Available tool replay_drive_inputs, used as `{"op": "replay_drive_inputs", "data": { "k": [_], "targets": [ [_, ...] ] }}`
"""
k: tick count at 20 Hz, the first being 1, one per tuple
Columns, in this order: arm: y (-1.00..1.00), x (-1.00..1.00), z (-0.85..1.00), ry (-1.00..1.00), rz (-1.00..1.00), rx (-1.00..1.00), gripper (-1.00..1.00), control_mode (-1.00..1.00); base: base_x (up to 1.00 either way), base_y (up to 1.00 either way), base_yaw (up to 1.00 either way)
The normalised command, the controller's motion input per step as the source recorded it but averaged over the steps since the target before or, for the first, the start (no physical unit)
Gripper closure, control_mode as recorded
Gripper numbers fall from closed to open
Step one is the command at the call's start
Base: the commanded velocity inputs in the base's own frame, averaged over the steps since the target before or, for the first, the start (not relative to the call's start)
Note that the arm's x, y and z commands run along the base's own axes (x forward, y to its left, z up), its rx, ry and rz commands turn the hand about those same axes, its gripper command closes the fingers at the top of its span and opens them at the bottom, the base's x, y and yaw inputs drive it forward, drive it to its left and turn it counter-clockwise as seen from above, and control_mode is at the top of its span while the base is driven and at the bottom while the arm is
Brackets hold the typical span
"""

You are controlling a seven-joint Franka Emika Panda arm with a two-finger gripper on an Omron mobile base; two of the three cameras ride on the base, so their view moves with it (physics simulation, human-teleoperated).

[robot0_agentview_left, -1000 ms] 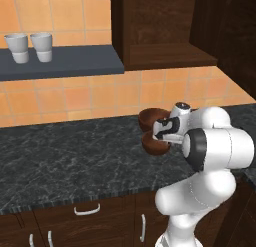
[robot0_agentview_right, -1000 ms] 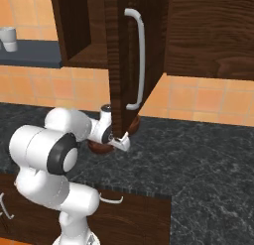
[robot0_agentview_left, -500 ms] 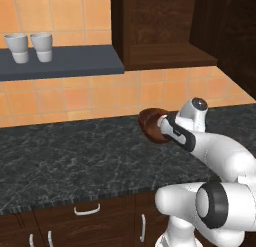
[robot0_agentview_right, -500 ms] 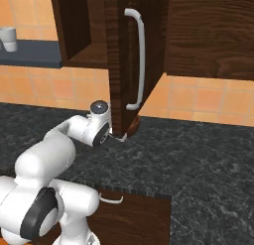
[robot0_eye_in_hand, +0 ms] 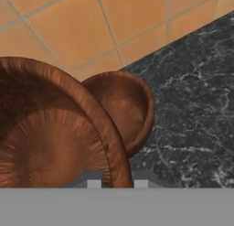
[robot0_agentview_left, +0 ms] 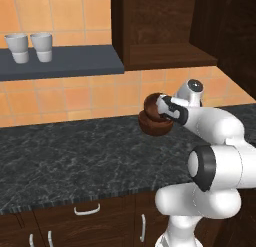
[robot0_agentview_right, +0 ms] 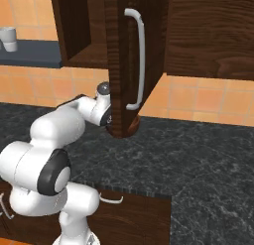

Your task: Pick up the bowls on the counter and stack them on top of one another in the open cabinet. Place the smaller bowl on top of the larger bowl.

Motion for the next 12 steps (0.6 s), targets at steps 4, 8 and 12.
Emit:
{"op": "replay_drive_inputs", "data": {
  "k": [4, 8, 12],
  "targets": [
    [-0.26, 0.51, -0.45, 0.0, 0.0, -0.04, 1.0, -1.0, 0.0, 0.0, 0.0],
    [-0.04, 0.5, -0.45, 0.0, 0.0, -0.07, 1.0, -1.0, 0.0, 0.0, 0.0],
    [0.0, 0.55, -0.39, 0.0, 0.0, -0.04, 1.0, -1.0, 0.0, 0.0, 0.0]
  ]
}}
